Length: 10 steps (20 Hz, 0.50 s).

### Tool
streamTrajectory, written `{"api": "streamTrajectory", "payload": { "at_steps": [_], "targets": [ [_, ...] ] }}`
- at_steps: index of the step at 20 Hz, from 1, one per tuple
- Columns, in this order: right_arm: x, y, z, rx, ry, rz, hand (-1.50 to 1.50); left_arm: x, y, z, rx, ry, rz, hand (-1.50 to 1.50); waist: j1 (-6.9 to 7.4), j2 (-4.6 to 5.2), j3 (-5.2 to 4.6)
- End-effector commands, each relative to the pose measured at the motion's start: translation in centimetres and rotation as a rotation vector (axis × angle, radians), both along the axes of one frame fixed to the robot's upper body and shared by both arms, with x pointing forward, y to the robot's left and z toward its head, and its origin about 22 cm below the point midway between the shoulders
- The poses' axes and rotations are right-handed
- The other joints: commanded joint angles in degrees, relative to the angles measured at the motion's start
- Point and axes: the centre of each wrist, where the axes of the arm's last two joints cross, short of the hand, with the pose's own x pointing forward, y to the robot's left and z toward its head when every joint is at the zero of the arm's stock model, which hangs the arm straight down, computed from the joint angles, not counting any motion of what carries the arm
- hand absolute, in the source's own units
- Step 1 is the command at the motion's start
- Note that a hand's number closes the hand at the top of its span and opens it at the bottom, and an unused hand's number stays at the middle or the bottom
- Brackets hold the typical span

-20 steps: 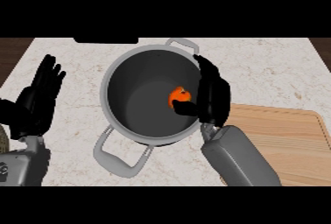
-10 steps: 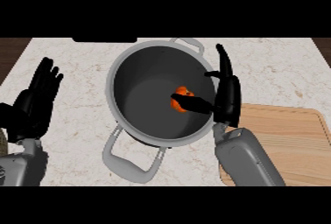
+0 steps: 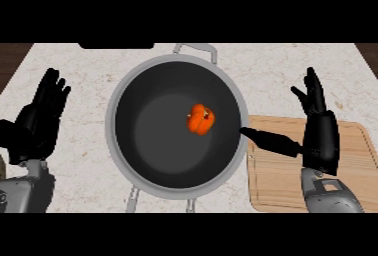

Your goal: Pick the squash from the cutting board and place it in the pot

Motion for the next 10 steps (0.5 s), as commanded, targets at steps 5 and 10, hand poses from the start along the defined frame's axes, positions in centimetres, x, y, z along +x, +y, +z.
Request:
{"api": "streamTrajectory", "payload": {
  "at_steps": [5, 10],
  "targets": [
    [-3.3, -5.9, 1.8, 0.002, 0.007, 0.032, -1.50, -0.4, 0.8, 1.3, -0.003, 0.006, -0.009, 0.00, 0.13, 0.01, 0.01],
    [-4.5, -7.8, 0.6, -0.008, 0.021, 0.054, -1.50, -0.5, 0.9, 1.2, 0.019, 0.005, -0.008, 0.00, 0.19, 0.04, 0.01]
  ]
}}
